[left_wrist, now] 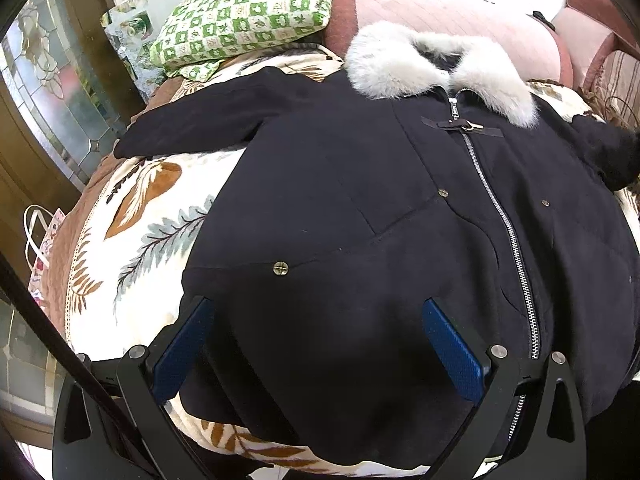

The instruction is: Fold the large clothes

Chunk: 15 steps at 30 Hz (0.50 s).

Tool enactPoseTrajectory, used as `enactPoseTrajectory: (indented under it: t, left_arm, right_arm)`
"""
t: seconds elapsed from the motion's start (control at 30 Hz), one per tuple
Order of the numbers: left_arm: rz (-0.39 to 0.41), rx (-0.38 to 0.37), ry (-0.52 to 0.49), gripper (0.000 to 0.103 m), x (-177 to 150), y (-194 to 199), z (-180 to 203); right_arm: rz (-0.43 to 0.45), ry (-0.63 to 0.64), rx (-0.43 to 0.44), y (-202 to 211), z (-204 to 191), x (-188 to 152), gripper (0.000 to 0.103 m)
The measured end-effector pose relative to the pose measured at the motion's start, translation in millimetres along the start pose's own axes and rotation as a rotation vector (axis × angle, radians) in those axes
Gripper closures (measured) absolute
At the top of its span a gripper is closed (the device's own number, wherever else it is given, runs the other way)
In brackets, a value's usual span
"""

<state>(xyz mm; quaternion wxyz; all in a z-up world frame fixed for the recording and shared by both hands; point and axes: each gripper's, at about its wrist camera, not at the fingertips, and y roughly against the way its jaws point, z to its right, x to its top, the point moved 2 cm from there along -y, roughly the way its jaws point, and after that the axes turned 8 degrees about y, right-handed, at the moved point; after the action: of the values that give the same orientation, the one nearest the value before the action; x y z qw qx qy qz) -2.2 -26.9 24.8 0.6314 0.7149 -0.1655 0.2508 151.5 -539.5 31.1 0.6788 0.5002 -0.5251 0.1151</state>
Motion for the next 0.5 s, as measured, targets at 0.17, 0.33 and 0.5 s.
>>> enactPoseTrajectory:
  t: [0.17, 0.33, 0.5]
  left_arm:
    - [-0.001, 0.005, 0.021, 0.000, -1.5, 0.5, -6.0]
    - [0.010, 0.003, 0.052, 0.000, -5.2, 8.5, -19.1]
    - [0.032, -0.029, 0.085, 0.000, -6.2, 19.5, -31.3]
  right_arm:
    - [0.136, 0.324, 0.264, 77.9, -115.9, -10.5, 0.093]
    - [-0.086, 0.695, 0.788, 129.6, -239.8, -100.2, 0.088]
    - [-0.273, 0.725, 0.936, 138.8, -259.6, -137.0, 0.068]
